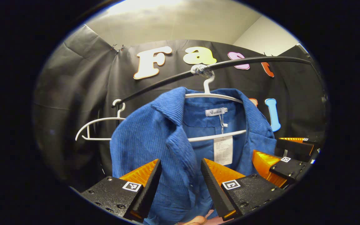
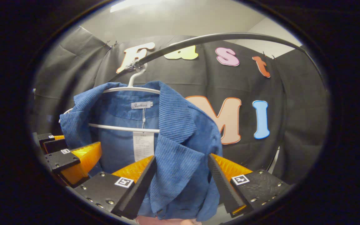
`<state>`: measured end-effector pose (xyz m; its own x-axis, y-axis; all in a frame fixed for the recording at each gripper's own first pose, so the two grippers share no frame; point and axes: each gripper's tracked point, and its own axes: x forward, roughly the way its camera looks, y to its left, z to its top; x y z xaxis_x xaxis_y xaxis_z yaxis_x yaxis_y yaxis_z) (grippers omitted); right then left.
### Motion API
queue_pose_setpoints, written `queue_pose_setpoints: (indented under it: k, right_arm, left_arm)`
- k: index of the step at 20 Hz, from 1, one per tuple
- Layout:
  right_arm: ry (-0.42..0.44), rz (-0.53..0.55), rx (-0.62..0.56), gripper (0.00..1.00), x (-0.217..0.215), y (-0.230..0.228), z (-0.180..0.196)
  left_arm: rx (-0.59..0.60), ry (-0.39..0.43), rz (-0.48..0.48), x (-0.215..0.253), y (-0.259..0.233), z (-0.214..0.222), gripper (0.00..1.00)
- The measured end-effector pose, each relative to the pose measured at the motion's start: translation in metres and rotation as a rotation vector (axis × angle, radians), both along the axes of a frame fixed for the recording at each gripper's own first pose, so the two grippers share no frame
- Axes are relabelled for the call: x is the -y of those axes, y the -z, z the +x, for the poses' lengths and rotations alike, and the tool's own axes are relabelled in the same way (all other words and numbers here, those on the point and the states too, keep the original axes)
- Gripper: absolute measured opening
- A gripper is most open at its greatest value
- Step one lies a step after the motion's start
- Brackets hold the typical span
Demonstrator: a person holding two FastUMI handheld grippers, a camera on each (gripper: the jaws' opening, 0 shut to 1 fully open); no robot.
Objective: Grasp the clothes on the hanger with both hands and then place them into the laundry hamper below.
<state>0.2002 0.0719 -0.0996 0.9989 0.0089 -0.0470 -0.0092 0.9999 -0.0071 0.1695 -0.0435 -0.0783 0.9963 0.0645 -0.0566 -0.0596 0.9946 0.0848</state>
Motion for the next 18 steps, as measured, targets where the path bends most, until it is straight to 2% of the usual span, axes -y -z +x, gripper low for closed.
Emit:
queue_pose_setpoints:
  k: [2, 3, 4, 5, 6, 8, 9, 10, 12, 14, 16, 18]
  right_arm:
    - [0.002, 0.046, -0.025, 0.98, -0.004, 0.006, 0.01]
    - [0.006, 0.07, -0.031, 0.98, -0.007, 0.007, 0.017]
    - [0.012, 0.086, -0.031, 0.87, -0.008, 0.006, 0.022]
    - [0.027, 0.097, -0.026, 0.8, -0.008, 0.004, 0.027]
    - [0.043, 0.1, -0.012, 0.77, -0.004, 0.003, 0.029]
    - [0.052, 0.077, 0.026, 0.77, -0.003, -0.005, 0.035]
    - [0.048, 0.061, 0.029, 0.77, -0.004, -0.005, 0.039]
    - [0.044, 0.062, 0.021, 0.63, -0.004, -0.002, 0.043]
    - [-0.035, 0.105, -0.003, 0.36, -0.018, 0.004, 0.045]
    - [-0.078, 0.1, 0.001, 0.23, -0.019, 0.002, 0.043]
    - [-0.045, 0.122, 0.047, 0.09, -0.004, -0.008, 0.037]
    - [-0.042, 0.145, 0.065, 0.09, -0.002, -0.01, 0.027]
  left_arm:
    - [-0.023, 0.012, -0.033, 0.002, 0.006, 0.005, 0.82]
    - [-0.023, 0.01, -0.04, 0.001, 0.005, 0.01, 0.75]
    - [-0.023, 0.022, -0.04, 0.004, 0.005, 0.015, 0.72]
    - [-0.017, 0.038, -0.031, 0.008, 0.004, 0.021, 0.7]
    - [-0.01, 0.048, -0.017, 0.01, 0.004, 0.027, 0.63]
    - [-0.008, 0.027, 0.02, 0.002, 0.007, 0.038, 0.51]
    - [-0.009, 0.019, 0.016, -0.002, 0.009, 0.043, 0.39]
    - [-0.02, 0.013, -0.002, -0.002, 0.014, 0.045, 0.28]
    - [-0.045, 0.011, -0.062, -0.004, 0.019, 0.044, 0.05]
    - [-0.056, 0.023, -0.076, -0.005, 0.016, 0.04, 0.02]
    - [-0.058, 0.041, -0.091, -0.002, 0.011, 0.031, 0.03]
    - [-0.065, 0.055, -0.095, 0.0, 0.004, 0.019, 0.04]
